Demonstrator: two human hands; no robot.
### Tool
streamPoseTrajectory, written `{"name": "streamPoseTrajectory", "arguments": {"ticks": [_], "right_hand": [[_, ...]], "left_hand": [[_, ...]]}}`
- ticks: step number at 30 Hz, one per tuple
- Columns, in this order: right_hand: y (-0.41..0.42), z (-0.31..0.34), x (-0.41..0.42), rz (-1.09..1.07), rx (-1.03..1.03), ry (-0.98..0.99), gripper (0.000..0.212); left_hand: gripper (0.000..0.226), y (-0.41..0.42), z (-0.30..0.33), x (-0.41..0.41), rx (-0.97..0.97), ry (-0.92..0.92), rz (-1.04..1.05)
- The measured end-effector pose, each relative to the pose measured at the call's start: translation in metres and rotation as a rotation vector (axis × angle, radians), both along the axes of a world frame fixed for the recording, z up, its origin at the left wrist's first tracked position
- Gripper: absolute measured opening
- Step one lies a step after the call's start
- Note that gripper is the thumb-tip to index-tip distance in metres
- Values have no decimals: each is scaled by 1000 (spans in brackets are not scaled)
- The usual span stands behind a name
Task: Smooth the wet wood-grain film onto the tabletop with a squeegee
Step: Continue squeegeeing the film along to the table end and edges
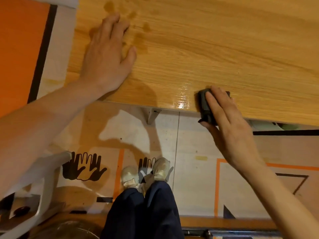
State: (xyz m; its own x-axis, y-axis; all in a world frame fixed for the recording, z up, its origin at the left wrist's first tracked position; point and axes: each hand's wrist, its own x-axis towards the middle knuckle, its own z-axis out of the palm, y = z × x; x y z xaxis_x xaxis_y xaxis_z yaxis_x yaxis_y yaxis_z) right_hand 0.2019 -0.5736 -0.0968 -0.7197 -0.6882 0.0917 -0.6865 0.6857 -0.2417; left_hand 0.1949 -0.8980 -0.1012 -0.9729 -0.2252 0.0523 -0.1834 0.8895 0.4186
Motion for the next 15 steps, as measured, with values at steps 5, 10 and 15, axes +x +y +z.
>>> {"name": "streamPoseTrajectory", "arguments": {"ticks": [5, 10, 15], "right_hand": [[-25, -5, 21, -271, -93, 37, 56], [-102, -11, 39, -208, -120, 69, 58], [-103, -7, 27, 39, -124, 7, 52]], "left_hand": [[52, -26, 3, 14, -3, 35, -62], [53, -40, -2, 29, -16, 9, -75], [54, -38, -1, 29, -12, 21, -78]]}}
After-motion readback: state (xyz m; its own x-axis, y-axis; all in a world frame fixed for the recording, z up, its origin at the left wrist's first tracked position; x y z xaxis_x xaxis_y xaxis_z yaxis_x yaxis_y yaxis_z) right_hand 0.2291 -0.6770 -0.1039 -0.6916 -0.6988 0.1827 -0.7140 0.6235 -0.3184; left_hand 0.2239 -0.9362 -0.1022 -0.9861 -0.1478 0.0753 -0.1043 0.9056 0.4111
